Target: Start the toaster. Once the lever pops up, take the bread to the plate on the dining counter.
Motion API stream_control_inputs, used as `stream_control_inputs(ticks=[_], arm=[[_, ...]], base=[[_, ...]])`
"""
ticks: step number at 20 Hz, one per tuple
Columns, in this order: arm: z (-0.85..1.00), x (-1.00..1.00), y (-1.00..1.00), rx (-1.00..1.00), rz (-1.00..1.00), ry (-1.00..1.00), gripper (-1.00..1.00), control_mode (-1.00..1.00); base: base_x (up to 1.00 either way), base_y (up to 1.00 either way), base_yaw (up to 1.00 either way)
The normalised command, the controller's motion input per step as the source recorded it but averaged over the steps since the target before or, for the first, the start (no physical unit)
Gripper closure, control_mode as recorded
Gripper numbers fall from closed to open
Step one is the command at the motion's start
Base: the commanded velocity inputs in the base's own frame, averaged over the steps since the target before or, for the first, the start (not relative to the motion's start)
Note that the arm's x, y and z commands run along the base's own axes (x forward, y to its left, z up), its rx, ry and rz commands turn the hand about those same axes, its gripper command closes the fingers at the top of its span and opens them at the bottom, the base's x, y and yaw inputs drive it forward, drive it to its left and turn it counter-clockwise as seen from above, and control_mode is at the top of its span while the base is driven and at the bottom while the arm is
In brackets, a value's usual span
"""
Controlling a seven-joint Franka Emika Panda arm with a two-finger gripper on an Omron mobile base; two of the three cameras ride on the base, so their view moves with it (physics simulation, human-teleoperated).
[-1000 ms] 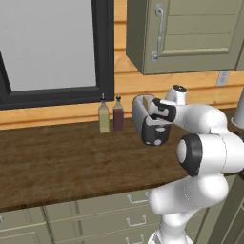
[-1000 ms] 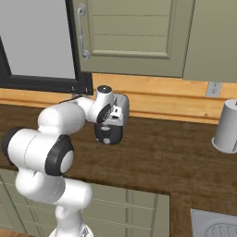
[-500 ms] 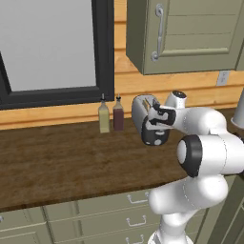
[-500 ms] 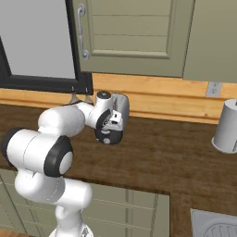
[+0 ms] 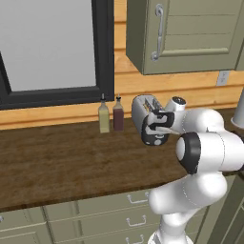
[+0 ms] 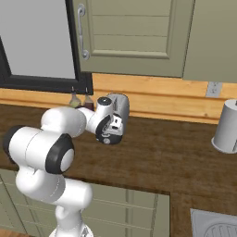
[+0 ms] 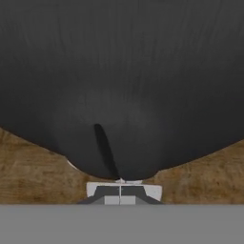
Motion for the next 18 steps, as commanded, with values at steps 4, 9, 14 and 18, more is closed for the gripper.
stream_control_inputs(ticks=[4,9,14,18], arm=[[-0.61,-0.06,0.0,0.01,0.0,0.0,1.0,-1.0],[0.12,-0.52,0.0,0.04,0.0,-0.01,1.0,-1.0],[0.94,-0.66,0.05,0.0,-0.02,-0.06,1.0,-1.0],[1.0,-0.31,0.09,-0.01,0.0,-0.01,1.0,-1.0]], base=[[0.0,0.0,0.0],[0.0,0.0,0.0],[0.0,0.0,0.0],[0.0,0.0,0.0]])
